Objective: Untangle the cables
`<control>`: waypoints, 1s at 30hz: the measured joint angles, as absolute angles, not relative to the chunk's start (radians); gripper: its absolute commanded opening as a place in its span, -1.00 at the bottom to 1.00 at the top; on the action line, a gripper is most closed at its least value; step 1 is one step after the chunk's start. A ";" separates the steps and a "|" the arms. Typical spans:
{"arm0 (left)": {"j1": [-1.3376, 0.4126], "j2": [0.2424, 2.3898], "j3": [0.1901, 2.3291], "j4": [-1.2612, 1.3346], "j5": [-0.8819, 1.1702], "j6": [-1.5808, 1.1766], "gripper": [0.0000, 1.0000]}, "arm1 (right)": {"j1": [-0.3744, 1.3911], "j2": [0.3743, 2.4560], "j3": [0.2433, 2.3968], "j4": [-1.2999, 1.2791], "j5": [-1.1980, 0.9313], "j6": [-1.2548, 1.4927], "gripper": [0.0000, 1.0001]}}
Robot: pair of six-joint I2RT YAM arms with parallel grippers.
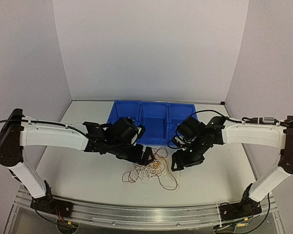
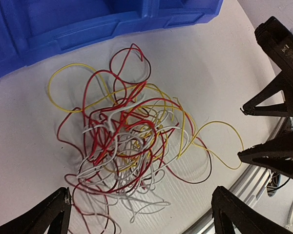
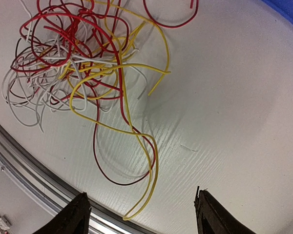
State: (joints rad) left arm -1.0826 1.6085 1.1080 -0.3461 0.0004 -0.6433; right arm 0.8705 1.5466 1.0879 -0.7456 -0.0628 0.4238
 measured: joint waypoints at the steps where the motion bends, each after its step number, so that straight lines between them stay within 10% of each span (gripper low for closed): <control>1: -1.095 1.649 1.135 -0.342 -0.005 -0.639 0.98 | 0.876 1.550 1.085 -0.741 -0.063 0.424 0.21; 9: -1.123 1.847 1.251 -0.339 -0.030 -0.620 0.67 | 0.888 1.603 1.050 -0.718 -0.064 0.434 -0.08; 16: -1.123 1.917 1.263 -0.345 -0.057 -0.630 0.32 | 0.893 1.633 1.025 -0.702 -0.042 0.460 -1.00; 30: -1.123 1.985 1.270 -0.400 -0.256 -0.780 -0.99 | 0.894 1.346 0.977 -0.766 0.277 0.553 -1.00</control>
State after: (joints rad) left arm -1.1233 1.9854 1.2701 -0.4005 -0.2561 -0.7796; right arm 0.8940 1.3459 0.9775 -0.7660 0.2767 0.5529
